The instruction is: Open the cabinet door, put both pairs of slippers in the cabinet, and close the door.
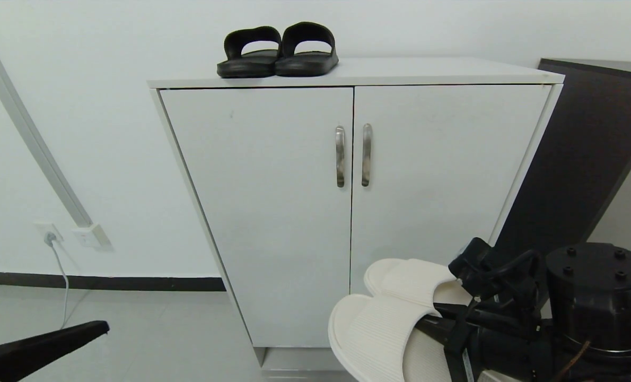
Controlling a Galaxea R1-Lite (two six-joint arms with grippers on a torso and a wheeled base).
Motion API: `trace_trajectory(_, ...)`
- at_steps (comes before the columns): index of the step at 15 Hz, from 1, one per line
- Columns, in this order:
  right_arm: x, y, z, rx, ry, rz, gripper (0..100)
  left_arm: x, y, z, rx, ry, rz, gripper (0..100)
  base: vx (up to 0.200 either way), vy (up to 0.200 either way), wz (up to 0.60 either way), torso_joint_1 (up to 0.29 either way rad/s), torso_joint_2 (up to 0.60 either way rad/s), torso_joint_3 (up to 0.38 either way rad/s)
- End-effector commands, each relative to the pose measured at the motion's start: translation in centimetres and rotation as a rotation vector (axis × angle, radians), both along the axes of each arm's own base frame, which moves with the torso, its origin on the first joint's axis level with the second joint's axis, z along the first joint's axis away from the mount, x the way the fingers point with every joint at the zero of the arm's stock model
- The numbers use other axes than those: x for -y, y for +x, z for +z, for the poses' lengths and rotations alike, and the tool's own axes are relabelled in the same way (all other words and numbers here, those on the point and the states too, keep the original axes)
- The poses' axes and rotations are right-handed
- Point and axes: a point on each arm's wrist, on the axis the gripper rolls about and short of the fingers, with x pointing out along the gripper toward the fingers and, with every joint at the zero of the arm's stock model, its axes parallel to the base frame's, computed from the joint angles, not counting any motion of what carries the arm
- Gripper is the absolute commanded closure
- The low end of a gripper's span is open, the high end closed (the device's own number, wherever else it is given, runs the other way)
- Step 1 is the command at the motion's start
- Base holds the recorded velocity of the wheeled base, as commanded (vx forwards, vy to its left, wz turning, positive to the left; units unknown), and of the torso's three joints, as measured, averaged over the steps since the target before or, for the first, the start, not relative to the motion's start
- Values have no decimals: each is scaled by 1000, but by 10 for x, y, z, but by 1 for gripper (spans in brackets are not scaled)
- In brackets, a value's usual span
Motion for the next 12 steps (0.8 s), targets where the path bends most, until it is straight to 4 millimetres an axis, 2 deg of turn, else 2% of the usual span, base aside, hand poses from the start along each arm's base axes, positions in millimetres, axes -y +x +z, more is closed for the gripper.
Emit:
trace_trajectory(1,-2,1,-4,-10,-12,0,100,14,25,2,-80,-40,-77,0,0,0,0,0,0,0)
trace_trajectory(3,-2,1,-4,-9,-13,0,100,25,40,11,-99,-115,-114,0,0,0,0,0,0,0)
trace_trajectory(7,-2,2,-5,-11,-17,1,100,45,60,22,-112,-120,-196,0,0,0,0,0,0,0)
trace_trajectory(10,-2,2,-6,-16,-18,0,100,76,77,45,-147,-162,-310,0,0,0,0,0,0,0)
trace_trajectory(12,-2,2,-6,-20,-15,1,100,92,88,49,-174,-165,-348,0,0,0,0,0,0,0)
